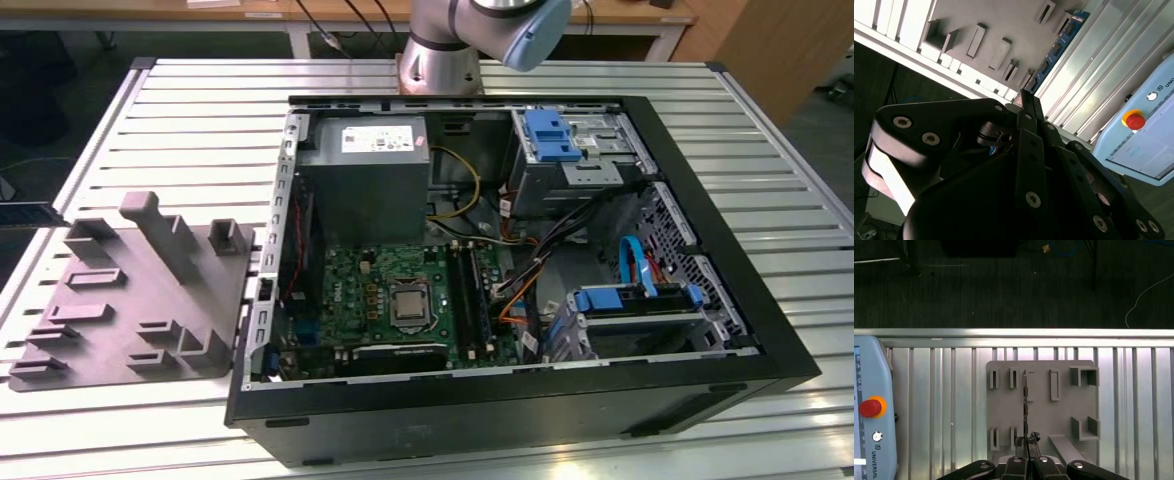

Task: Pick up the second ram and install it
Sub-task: 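Pick up the second ram and move it above second insertion slot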

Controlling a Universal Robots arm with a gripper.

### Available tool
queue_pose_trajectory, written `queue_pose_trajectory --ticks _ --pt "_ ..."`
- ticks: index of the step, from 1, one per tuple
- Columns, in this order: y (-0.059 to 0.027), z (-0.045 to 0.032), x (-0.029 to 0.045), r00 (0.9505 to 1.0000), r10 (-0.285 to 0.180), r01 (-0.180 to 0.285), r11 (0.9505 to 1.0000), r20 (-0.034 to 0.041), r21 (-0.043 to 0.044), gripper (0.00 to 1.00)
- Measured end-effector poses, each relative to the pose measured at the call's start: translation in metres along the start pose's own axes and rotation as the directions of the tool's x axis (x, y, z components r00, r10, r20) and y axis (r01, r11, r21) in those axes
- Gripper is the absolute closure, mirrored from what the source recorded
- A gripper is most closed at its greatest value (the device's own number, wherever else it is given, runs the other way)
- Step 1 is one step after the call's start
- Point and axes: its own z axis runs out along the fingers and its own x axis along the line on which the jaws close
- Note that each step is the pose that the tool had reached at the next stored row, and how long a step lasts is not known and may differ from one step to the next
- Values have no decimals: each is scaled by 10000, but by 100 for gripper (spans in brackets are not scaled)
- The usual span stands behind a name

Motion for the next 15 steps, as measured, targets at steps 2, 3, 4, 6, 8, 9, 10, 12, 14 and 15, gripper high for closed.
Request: queue_pose_trajectory --ticks 2,3,4,6,8,9,10,12,14,15 --pt "-16 1 0 10000 1 -1 10000 2 2 89" --pt "-28 0 -1 10000 1 -1 10000 1 1 89" --pt "-41 1 -1 10000 1 -1 10000 2 2 89" --pt "-73 0 -2 10000 2 -2 10000 1 2 89" --pt "-111 -1 -2 10000 1 -1 10000 1 2 89" --pt "-131 -1 -2 10000 1 -1 10000 2 2 89" --pt "-152 -2 -3 10000 1 -1 10000 1 1 89" --pt "-202 -3 -4 10000 1 -1 10000 2 2 89" --pt "-256 -4 -5 10000 2 -2 10000 2 2 89" --pt "-286 -5 -6 10000 1 -1 10000 1 2 89"
